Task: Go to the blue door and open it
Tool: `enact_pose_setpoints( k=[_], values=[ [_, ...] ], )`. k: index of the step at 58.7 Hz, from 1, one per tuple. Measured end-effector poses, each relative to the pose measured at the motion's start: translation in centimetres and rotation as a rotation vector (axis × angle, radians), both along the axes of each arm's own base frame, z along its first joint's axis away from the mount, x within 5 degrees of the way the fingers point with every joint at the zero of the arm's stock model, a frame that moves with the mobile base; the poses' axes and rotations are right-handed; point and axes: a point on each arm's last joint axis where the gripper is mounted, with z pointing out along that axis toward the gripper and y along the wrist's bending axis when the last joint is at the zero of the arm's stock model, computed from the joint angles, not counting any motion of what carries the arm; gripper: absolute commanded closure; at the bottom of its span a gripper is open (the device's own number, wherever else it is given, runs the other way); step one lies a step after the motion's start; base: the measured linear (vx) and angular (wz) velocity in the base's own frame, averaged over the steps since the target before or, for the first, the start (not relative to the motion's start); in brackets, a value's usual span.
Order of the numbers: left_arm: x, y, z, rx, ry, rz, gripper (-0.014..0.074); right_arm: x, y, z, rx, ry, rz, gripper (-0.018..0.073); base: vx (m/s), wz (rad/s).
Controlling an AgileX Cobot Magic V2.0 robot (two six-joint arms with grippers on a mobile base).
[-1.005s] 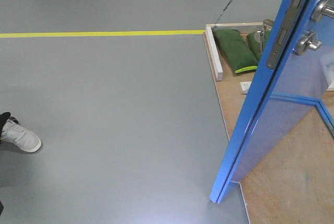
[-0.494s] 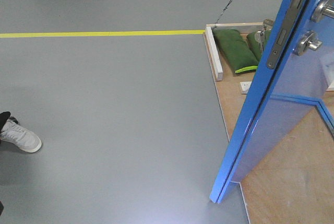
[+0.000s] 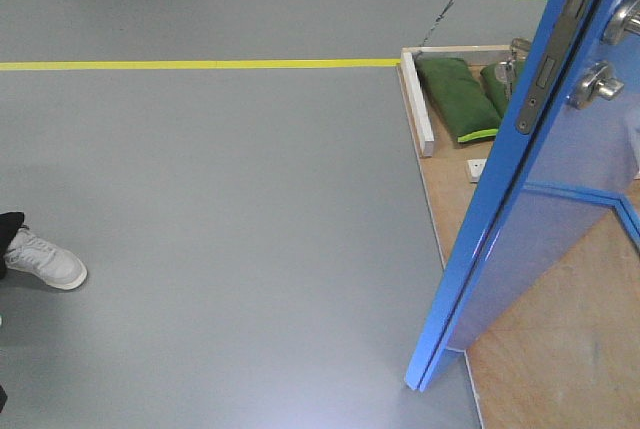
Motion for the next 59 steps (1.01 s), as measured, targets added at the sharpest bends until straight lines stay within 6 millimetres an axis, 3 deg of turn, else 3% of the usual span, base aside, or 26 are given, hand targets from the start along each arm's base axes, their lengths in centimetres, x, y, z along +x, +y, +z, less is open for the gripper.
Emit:
enact_pose_setpoints(
  k=[59],
  values=[
    [0.0, 0.0, 0.0, 0.000, 0.000, 0.000, 0.0524, -0.2, 0.9, 0.2, -0.001, 0.000, 0.058, 0.0547, 0.17, 0.14]
  ],
)
